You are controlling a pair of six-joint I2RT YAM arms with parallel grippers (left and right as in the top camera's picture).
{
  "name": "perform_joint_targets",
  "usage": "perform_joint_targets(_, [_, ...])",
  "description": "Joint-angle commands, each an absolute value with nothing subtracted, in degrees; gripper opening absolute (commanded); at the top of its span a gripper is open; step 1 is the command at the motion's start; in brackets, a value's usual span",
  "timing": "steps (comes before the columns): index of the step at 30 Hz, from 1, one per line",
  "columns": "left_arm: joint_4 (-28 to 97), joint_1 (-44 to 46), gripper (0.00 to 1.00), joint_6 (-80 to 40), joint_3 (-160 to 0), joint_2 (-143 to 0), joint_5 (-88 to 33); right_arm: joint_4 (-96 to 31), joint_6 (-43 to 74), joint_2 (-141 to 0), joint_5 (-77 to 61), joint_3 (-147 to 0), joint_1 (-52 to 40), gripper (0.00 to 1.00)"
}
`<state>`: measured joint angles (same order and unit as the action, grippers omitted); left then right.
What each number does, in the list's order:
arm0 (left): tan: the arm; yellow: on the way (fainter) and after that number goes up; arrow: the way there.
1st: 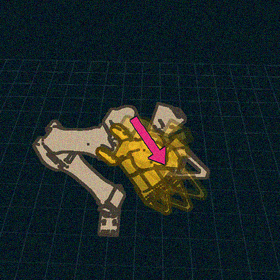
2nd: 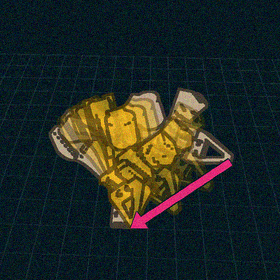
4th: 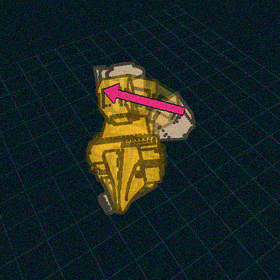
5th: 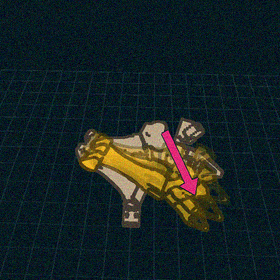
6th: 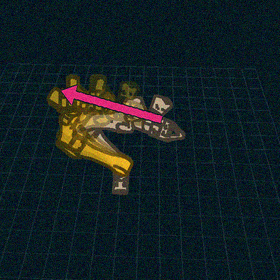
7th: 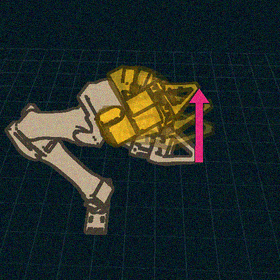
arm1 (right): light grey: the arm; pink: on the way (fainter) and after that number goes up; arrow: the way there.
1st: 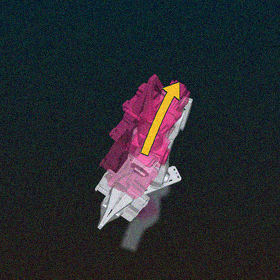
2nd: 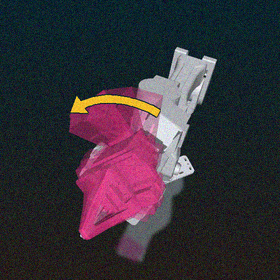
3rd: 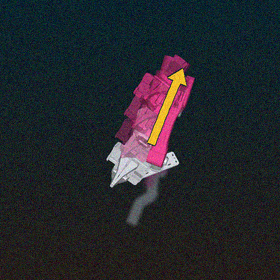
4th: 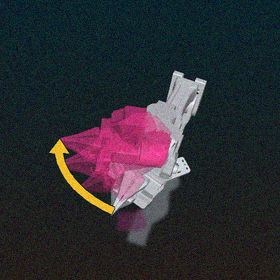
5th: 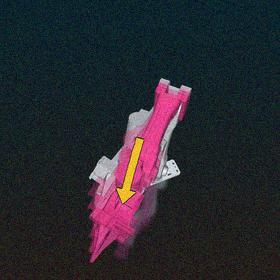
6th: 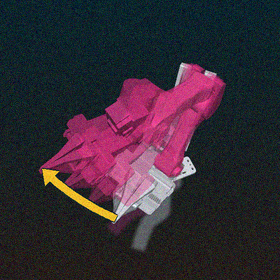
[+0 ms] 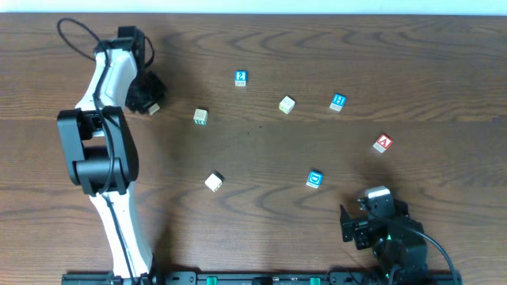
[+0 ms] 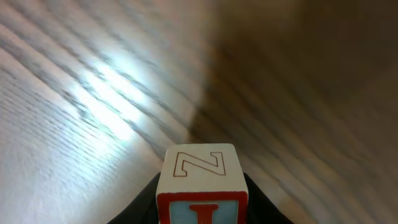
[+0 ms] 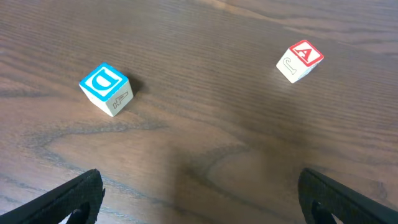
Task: Spell out Ai2
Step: 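Carry the red I block with left gripper toward table center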
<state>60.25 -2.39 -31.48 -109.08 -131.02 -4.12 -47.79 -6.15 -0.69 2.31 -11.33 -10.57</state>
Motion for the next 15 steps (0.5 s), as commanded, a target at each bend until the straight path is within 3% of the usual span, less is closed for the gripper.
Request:
perform_joint_targets(1, [61.23, 2.31, 0.06, -26.52, -115.87, -131.33, -5.82, -48.01, -6.72, -0.32, 2.11, -10.7, -10.13, 0.99])
perform_joint_targets(7, [58.11, 13.63, 0.06, -19.4, -120.92, -131.33, -16.4, -48.01, -6.72, -0.32, 2.11, -10.7, -10.13, 0.99])
perform_joint_targets(15, [57.63, 28.75, 0.06, -13.98, -120.9, -131.83, -0.75, -48.01, -6.72, -0.32, 2.11, -10.7, -10.13, 0.99])
